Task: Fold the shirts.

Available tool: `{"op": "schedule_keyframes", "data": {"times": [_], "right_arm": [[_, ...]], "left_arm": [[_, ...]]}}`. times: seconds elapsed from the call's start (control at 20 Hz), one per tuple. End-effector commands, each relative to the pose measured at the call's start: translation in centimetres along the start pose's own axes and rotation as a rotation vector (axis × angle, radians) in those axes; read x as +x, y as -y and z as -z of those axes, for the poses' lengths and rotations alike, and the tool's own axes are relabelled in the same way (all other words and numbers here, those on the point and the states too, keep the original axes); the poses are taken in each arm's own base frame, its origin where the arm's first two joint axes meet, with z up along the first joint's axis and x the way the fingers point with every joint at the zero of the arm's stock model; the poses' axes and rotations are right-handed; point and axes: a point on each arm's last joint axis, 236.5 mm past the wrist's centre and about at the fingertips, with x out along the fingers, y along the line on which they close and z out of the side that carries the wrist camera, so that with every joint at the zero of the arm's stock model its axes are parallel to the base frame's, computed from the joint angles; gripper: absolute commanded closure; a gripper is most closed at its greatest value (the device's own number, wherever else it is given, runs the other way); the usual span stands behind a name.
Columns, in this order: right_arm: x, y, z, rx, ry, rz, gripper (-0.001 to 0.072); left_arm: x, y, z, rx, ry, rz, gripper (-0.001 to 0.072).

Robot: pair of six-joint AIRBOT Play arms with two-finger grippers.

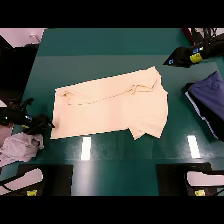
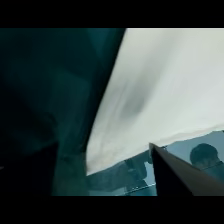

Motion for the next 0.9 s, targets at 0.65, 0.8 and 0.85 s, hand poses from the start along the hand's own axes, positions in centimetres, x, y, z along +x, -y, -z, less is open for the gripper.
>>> {"op": "schedule_keyframes", "data": {"times": [0.65,0.8,0.85], "right_arm": [[-0.3,0.3,2.2,0.007,-0.089,0.000,0.0349],[0.4,1.6,5.5,0.060,-0.151,-0.002,0.0349],[0.9,2.6,7.3,0.110,-0.170,0.002,0.0349]], "left_arm": [[2.3,3.3,0.7,0.086,-0.020,0.022,0.0681],[-0.5,4.7,-1.1,0.140,0.064,0.016,0.0682],[-1.7,5.3,-1.6,0.163,0.099,0.013,0.0682]]}}
